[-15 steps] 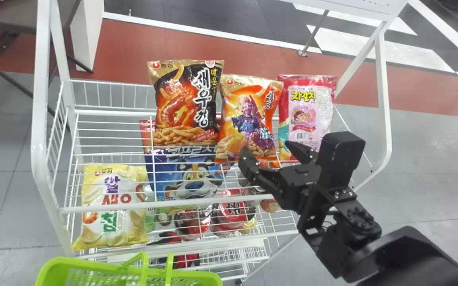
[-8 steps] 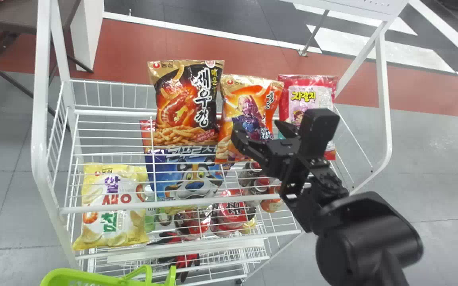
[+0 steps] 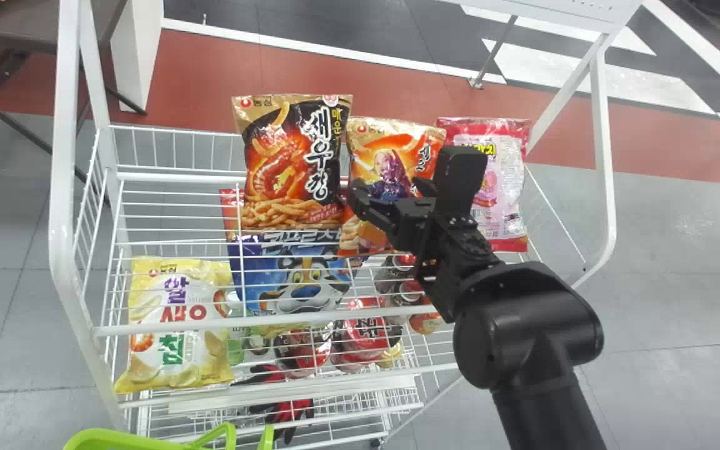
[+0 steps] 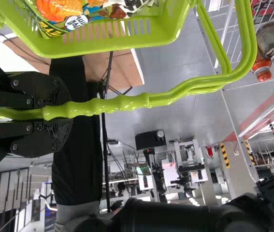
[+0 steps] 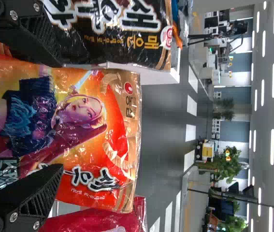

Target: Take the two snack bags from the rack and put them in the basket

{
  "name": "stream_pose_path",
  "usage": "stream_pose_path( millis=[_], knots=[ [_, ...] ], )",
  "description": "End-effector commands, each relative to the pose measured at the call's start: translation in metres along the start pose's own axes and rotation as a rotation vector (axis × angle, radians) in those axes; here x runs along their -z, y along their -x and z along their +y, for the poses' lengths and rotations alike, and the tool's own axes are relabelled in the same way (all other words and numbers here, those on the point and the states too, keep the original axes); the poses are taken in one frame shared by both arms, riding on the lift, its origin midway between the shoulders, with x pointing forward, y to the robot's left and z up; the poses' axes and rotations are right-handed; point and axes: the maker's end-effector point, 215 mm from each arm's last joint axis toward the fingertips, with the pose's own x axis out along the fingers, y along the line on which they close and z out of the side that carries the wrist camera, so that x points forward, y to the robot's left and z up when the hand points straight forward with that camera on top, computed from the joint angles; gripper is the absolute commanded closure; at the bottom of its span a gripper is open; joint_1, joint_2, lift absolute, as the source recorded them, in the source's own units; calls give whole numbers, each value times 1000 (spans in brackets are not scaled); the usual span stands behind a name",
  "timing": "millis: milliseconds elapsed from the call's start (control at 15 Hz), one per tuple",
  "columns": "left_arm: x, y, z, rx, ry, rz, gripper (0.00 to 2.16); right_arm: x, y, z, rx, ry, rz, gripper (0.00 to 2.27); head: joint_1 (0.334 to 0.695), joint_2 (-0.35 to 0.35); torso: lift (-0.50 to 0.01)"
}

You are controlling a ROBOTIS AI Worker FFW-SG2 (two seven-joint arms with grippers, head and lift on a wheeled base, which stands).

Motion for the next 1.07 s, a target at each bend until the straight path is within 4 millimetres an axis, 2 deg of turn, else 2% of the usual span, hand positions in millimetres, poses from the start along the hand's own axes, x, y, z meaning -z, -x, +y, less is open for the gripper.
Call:
stream_pose_path(
  millis=[0,67,200,333,600,1000],
  knots=[
    [0,1,2,-1,3,1,1868,3,-10,4,-3,3,17,134,695,-350,-11],
    [0,0,3,0,8,2,1868,9,-12,5,-6,6,45,410,695,-350,-11],
    [-1,0,4,-2,6,2,1868,15,-11,9,-13,10,65,2030,695,-350,-11],
    [-2,1,3,-2,4,0,1868,17,-5,12,-6,34,67,2219,695,-350,-11],
    [-2,0,3,1,3,1,1872,8,7,2,30,30,38,2219,695,-350,-11],
    [-1,-1,-1,5,-2,3,1868,-2,45,-11,68,14,20,2219,695,-350,-11]
  ],
)
